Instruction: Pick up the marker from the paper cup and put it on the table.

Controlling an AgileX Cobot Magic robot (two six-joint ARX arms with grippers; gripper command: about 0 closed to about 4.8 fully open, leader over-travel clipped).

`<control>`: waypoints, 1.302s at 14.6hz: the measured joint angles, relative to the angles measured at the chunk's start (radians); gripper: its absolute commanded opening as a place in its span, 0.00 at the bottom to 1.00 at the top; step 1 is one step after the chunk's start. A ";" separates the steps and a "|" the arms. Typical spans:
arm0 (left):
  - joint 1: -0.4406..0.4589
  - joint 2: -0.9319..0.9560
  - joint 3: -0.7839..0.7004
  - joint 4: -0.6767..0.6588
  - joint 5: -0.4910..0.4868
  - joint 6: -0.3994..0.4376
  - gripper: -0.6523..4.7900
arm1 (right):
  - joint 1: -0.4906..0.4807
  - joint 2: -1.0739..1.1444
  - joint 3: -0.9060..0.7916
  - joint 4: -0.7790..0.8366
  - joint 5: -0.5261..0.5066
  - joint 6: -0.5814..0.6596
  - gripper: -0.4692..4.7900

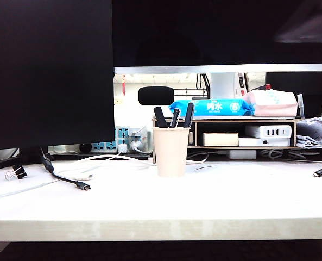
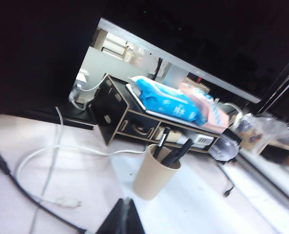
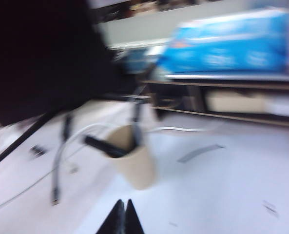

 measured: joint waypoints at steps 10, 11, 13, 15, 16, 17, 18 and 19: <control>0.000 0.708 0.328 -0.011 0.043 0.208 0.11 | 0.230 0.461 0.292 0.005 0.068 -0.031 0.08; -0.002 0.798 0.386 -0.011 0.081 0.214 0.11 | 0.230 0.488 0.322 0.001 0.063 -0.031 0.08; -0.054 0.925 0.478 -0.009 0.091 0.238 0.11 | 0.230 0.529 0.351 0.009 0.030 -0.034 0.08; -0.129 1.037 0.580 0.000 0.092 0.290 0.11 | 0.230 0.561 0.378 0.006 0.010 -0.045 0.08; -0.174 1.097 0.629 0.008 0.092 0.313 0.11 | 0.230 0.578 0.391 0.002 -0.005 -0.048 0.08; -0.201 1.142 0.661 0.005 0.093 0.325 0.11 | 0.231 0.588 0.397 -0.003 -0.013 -0.048 0.08; -0.216 1.186 0.689 0.002 0.092 0.327 0.11 | 0.231 0.596 0.404 -0.005 -0.014 -0.050 0.08; -0.228 1.234 0.724 0.004 0.091 0.337 0.11 | 0.230 0.597 0.404 -0.007 -0.014 -0.056 0.08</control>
